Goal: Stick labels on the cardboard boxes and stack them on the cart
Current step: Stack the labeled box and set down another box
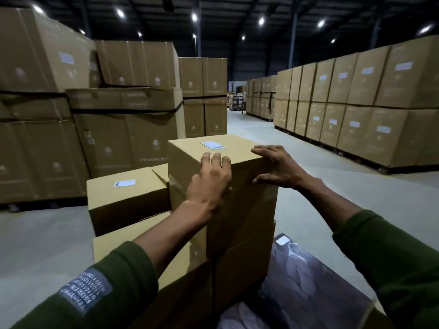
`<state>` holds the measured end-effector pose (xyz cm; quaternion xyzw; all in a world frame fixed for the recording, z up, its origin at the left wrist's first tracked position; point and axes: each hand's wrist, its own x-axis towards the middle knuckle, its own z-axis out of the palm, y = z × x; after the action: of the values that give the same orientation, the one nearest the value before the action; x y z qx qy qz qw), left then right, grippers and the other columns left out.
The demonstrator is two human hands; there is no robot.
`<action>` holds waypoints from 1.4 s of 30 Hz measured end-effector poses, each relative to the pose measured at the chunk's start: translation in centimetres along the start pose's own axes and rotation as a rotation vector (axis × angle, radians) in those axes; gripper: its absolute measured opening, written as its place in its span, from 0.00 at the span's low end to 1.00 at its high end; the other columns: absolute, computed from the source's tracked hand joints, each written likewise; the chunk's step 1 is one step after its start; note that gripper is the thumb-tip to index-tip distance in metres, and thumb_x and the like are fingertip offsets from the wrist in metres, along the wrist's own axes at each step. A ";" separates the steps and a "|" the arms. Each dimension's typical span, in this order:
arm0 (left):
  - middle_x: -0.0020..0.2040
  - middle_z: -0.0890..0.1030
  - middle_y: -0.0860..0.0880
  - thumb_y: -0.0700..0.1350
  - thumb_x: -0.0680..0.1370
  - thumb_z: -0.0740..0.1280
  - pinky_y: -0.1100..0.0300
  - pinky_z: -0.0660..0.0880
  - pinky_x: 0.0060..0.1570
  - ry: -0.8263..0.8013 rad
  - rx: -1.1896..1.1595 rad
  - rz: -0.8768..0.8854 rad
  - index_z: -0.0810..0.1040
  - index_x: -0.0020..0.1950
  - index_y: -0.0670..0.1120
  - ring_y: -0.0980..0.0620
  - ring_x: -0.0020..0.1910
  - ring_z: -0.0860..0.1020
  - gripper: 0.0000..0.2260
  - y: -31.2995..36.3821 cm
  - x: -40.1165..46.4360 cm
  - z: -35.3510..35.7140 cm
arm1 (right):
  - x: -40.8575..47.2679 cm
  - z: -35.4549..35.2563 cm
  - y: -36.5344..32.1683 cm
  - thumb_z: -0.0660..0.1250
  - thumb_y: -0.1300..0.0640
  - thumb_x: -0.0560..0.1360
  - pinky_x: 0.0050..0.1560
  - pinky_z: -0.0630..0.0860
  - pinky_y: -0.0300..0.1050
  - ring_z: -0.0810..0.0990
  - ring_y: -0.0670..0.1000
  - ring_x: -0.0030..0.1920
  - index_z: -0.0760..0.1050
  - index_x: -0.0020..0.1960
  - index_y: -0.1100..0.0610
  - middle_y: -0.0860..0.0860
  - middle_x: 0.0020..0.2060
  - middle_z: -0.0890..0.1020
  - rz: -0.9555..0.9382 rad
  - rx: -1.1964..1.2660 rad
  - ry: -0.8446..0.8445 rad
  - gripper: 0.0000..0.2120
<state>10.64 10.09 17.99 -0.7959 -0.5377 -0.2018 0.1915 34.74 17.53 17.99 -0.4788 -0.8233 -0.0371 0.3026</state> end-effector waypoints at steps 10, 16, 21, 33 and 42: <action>0.75 0.65 0.40 0.50 0.76 0.71 0.37 0.75 0.60 0.133 -0.071 0.043 0.62 0.75 0.39 0.40 0.76 0.58 0.33 1.4 -0.8 -0.6 | -3.8 -1.3 -0.9 0.77 0.50 0.68 0.59 0.75 0.66 0.69 0.61 0.69 0.71 0.71 0.57 0.56 0.69 0.75 -0.078 -0.187 0.297 0.35; 0.74 0.67 0.38 0.46 0.74 0.74 0.35 0.75 0.58 0.232 -0.126 0.163 0.65 0.74 0.37 0.38 0.75 0.61 0.33 2.3 -0.1 -1.8 | -6.6 -4.7 -2.5 0.67 0.38 0.69 0.57 0.74 0.69 0.68 0.62 0.69 0.70 0.72 0.58 0.57 0.69 0.74 -0.021 -0.310 0.372 0.37; 0.72 0.69 0.37 0.43 0.72 0.75 0.34 0.78 0.52 0.294 -0.234 0.286 0.67 0.72 0.36 0.36 0.73 0.63 0.32 3.0 -0.5 -2.5 | -10.0 -7.5 -4.9 0.71 0.40 0.68 0.59 0.74 0.67 0.69 0.62 0.68 0.70 0.72 0.58 0.57 0.69 0.74 0.062 -0.465 0.409 0.38; 0.68 0.75 0.39 0.43 0.70 0.77 0.40 0.80 0.47 0.421 -0.594 0.597 0.73 0.69 0.36 0.38 0.70 0.69 0.30 0.7 -8.0 -4.7 | -21.2 -7.6 -20.4 0.68 0.32 0.67 0.56 0.73 0.67 0.67 0.60 0.70 0.68 0.73 0.54 0.54 0.71 0.71 0.446 -0.804 0.449 0.41; 0.67 0.76 0.39 0.51 0.78 0.66 0.41 0.79 0.54 0.401 -0.722 0.704 0.73 0.68 0.38 0.40 0.70 0.69 0.23 -0.9 -17.4 -3.4 | -29.3 -1.9 -31.7 0.64 0.36 0.69 0.54 0.73 0.63 0.67 0.59 0.69 0.69 0.73 0.54 0.54 0.71 0.72 0.669 -0.888 0.417 0.37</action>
<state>3.46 -4.91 11.83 -0.8890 -0.0882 -0.4452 0.0610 20.44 -22.67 11.10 -0.7757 -0.4563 -0.3741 0.2240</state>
